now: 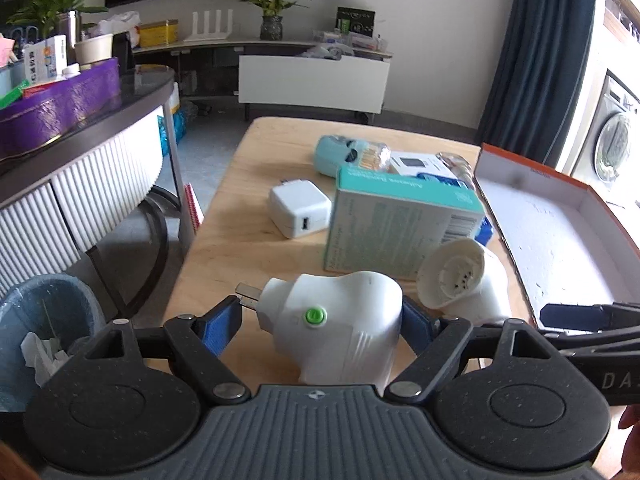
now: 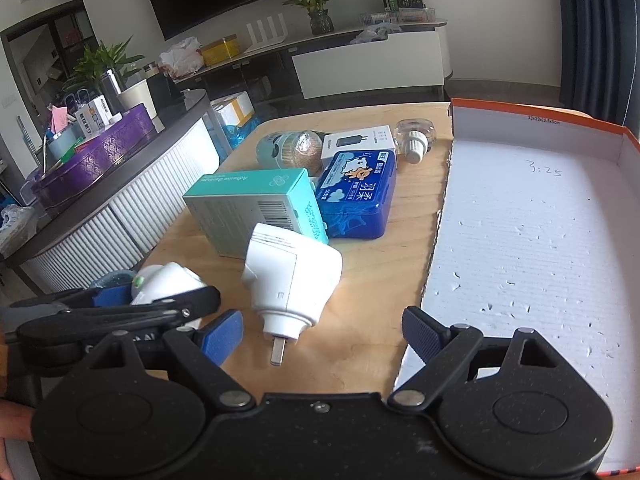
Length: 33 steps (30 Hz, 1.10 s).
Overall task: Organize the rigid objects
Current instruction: 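Close left tool on green-dot adapter while right tool closes on white plug adapter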
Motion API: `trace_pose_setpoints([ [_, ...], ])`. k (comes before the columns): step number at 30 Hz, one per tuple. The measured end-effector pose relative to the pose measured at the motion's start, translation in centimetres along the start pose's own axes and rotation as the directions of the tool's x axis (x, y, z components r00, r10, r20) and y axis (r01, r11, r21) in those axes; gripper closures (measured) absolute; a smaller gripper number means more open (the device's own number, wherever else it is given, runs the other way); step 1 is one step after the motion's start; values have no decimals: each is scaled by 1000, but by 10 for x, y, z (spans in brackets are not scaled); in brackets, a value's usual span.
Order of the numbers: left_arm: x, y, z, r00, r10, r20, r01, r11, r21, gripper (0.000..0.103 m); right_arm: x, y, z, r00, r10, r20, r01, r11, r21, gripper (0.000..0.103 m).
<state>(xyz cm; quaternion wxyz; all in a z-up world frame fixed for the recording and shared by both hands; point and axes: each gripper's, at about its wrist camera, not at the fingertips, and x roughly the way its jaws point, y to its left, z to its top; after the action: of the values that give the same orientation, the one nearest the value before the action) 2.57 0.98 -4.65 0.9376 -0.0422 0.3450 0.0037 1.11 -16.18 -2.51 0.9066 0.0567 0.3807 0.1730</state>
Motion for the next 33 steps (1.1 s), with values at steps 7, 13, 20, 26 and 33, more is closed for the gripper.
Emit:
trace_pose_setpoints([
  [7, 2, 20, 7, 998, 59, 17, -57, 995, -86, 19, 26, 14, 8, 999, 21, -25, -22, 1000, -14, 1],
  [13, 0, 24, 7, 997, 67, 32, -63, 993, -100, 18, 44, 23, 12, 999, -34, -24, 32, 996, -83, 1],
  [20, -1, 21, 5, 998, 53, 35, -50, 995, -87, 18, 44, 31, 11, 998, -66, -6, 64, 986, -153, 25],
  [26, -6, 11, 8, 999, 13, 31, -11, 997, -77, 19, 20, 27, 13, 997, -73, 38, 78, 982, -170, 27],
  [33, -13, -12, 19, 998, -46, 37, 47, 998, -35, 18, -11, 4, 24, 993, -93, 76, 100, 989, -108, 28],
])
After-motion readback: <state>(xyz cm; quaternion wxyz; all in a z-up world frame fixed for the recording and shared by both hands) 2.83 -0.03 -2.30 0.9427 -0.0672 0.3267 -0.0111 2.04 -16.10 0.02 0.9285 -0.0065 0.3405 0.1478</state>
